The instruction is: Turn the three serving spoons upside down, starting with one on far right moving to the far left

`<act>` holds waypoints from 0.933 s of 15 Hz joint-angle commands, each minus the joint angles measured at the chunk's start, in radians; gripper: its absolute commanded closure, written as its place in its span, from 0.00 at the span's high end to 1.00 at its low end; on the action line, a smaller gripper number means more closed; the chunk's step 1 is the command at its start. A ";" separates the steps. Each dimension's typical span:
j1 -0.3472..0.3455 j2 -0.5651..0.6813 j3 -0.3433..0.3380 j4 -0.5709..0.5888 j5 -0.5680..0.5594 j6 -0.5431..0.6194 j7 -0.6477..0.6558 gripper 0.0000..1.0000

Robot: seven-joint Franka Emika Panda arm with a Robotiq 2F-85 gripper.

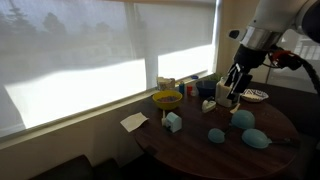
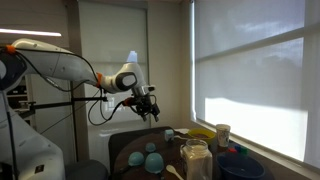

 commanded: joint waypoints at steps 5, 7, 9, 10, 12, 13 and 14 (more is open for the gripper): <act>-0.053 -0.106 -0.041 0.022 0.150 -0.177 0.147 1.00; -0.075 -0.114 -0.036 0.010 0.145 -0.188 0.184 1.00; -0.086 -0.113 -0.037 -0.008 0.151 -0.184 0.208 1.00; -0.084 -0.114 -0.040 -0.019 0.157 -0.176 0.207 1.00; -0.086 -0.097 -0.037 -0.001 0.138 -0.180 0.185 1.00; -0.086 -0.097 -0.037 -0.010 0.145 -0.179 0.186 1.00; -0.086 -0.097 -0.037 -0.016 0.147 -0.179 0.187 1.00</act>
